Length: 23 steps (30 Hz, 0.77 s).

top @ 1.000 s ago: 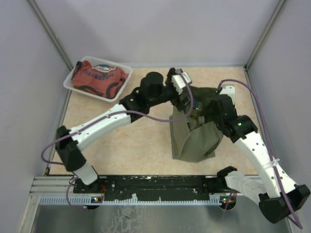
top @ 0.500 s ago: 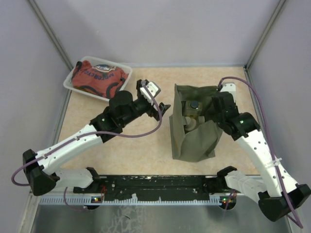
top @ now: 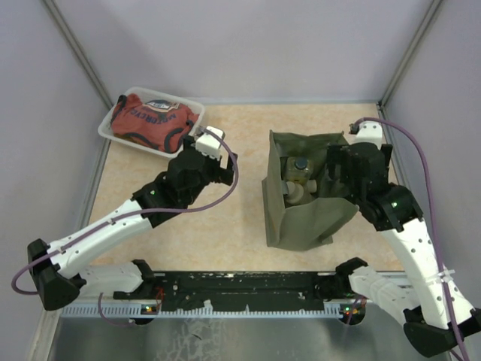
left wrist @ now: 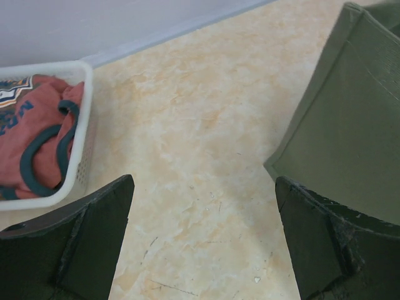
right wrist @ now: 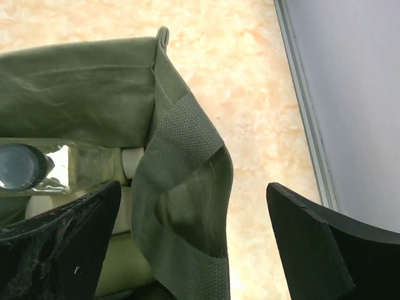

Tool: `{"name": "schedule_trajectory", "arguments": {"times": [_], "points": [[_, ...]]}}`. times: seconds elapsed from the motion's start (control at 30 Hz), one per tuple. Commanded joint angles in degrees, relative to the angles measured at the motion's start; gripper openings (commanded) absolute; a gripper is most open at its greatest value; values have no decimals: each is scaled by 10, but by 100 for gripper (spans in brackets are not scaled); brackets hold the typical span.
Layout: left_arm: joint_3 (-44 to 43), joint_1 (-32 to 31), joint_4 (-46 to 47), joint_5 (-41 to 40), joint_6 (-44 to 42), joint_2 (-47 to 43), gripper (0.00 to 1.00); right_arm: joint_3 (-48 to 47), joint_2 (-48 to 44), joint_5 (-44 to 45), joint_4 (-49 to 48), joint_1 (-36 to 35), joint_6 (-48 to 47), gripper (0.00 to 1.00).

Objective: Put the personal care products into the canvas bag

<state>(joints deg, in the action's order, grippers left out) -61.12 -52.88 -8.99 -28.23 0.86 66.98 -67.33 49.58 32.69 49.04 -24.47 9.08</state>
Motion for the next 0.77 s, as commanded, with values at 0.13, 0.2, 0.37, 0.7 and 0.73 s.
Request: {"name": "schedule_trajectory", "arguments": {"times": [0.13, 0.2, 0.37, 0.7, 0.73], "points": [[23, 0, 6, -117, 57, -27, 100, -12, -24, -6, -82, 3, -20, 99], [21, 1, 5, -127, 53, -18, 100, -17, -19, 1, -83, 3, -21, 99], [21, 0, 6, -127, 44, -3, 100, -18, -14, 8, -94, 2, -28, 99], [29, 1, 13, -124, 32, -8, 100, -12, -21, 26, -93, 2, -34, 99], [29, 1, 13, -121, 32, -8, 100, -12, -21, 28, -93, 2, -35, 99]]}}
